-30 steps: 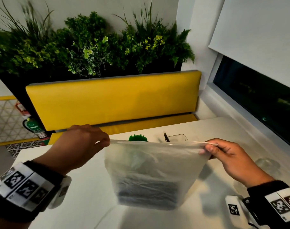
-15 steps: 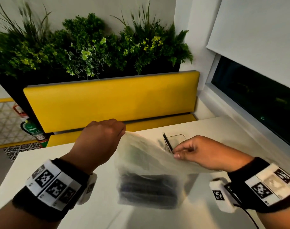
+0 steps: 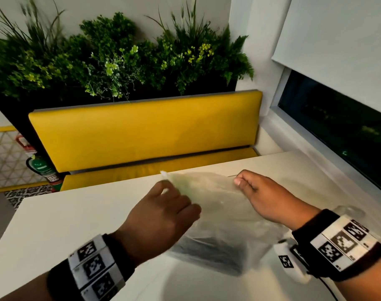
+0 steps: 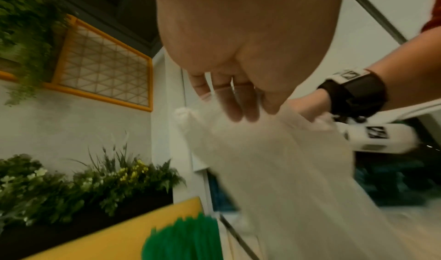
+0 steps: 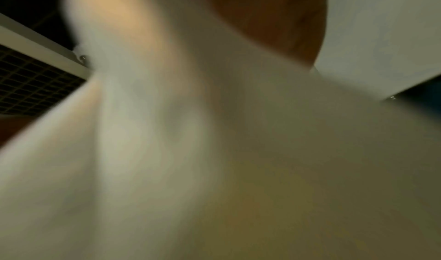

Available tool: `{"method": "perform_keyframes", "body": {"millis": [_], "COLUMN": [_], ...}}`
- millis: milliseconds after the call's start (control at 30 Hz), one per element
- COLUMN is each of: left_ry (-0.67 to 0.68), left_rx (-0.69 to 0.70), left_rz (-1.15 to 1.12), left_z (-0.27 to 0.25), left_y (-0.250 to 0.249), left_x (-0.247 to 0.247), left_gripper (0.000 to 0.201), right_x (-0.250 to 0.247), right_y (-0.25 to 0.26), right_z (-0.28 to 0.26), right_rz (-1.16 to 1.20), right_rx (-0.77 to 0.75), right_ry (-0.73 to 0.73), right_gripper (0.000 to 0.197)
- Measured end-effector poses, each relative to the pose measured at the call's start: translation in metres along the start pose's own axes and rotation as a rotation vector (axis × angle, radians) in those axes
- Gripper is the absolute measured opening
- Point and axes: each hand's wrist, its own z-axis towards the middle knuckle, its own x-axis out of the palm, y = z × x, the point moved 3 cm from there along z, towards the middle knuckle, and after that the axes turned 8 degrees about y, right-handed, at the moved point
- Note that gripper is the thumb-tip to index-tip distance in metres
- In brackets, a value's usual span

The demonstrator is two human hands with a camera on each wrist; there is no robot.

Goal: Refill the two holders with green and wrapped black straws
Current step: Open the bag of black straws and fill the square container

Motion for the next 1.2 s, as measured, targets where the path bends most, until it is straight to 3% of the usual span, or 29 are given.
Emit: {"method": "perform_keyframes", "body": {"millis": [67, 167, 233, 267, 333, 400, 433, 500, 567, 600, 633, 700, 767, 833, 900, 967, 1067, 1200], "left_ry": [0.092, 0.338, 0.326, 0.255, 0.181, 0.320, 0.374, 0.428, 0.352, 0.307, 0.272, 0.192, 0.275, 0.533, 0.646, 0.588, 0.351, 0.152], "left_rx": [0.045, 0.144, 0.104, 0.040, -0.173, -0.367, -0.432, -0.624, -0.776, -0.808, -0.819, -0.809, -0.784, -0.663, -0.624, -0.775, -1.049, -1.115], "left_rz": [-0.022, -0.059, -0.185, -0.263, -0.311, -0.349, -0.423, -0.645, -0.832, -0.873, -0.902, -1.005, -1.153, -1.011, -0.839, -0.997, -1.579, -2.090], "left_z": [-0.025, -0.054, -0.046, -0.033, -0.004, 0.010, 0.009, 0.001, -0.007, -0.009, -0.009, -0.010, -0.011, -0.014, -0.019, -0.025, -0.034, -0.041], "left_y": [-0.013, -0.036, -0.046, -0.049, -0.048, -0.039, -0.033, -0.014, 0.001, 0.004, 0.003, -0.005, -0.016, -0.025, -0.027, -0.027, -0.025, -0.022], "left_x": [0.011, 0.029, 0.021, 0.013, 0.003, 0.015, 0.029, 0.053, 0.063, 0.065, 0.066, 0.067, 0.069, 0.085, 0.105, 0.118, 0.130, 0.138], "left_gripper": [0.009, 0.021, 0.028, 0.026, 0.040, 0.048, 0.040, 0.020, 0.018, 0.021, 0.021, 0.014, 0.016, 0.039, 0.039, 0.028, 0.016, 0.010], "right_x": [-0.004, 0.007, 0.022, 0.027, 0.035, 0.034, 0.032, 0.027, 0.027, 0.030, 0.033, 0.044, 0.051, 0.057, 0.066, 0.078, 0.086, 0.090], "right_y": [-0.007, -0.015, -0.014, -0.010, 0.001, 0.007, 0.004, -0.011, -0.029, -0.039, -0.047, -0.058, -0.061, -0.063, -0.063, -0.067, -0.070, -0.085], "right_z": [-0.002, -0.004, -0.003, -0.003, -0.004, -0.008, -0.012, -0.026, -0.043, -0.050, -0.057, -0.061, -0.062, -0.059, -0.054, -0.051, -0.050, -0.045], "right_rz": [0.063, 0.082, 0.102, 0.144, 0.247, 0.331, 0.327, 0.022, -0.345, -0.329, -0.154, 0.541, 1.157, 1.399, 1.427, 1.432, 1.371, 1.196], "right_rx": [0.058, 0.126, 0.124, 0.103, 0.033, 0.025, 0.053, 0.180, 0.346, 0.433, 0.505, 0.611, 0.642, 0.614, 0.593, 0.643, 0.728, 0.838], "right_ry": [-0.028, 0.074, 0.164, 0.197, 0.231, 0.206, 0.195, 0.232, 0.331, 0.351, 0.350, 0.261, 0.132, 0.124, 0.169, 0.198, 0.274, 0.320], "right_gripper": [0.040, 0.049, 0.049, 0.044, 0.029, 0.018, 0.020, 0.031, 0.028, 0.025, 0.025, 0.013, 0.021, 0.032, 0.038, 0.038, 0.034, 0.048]}}
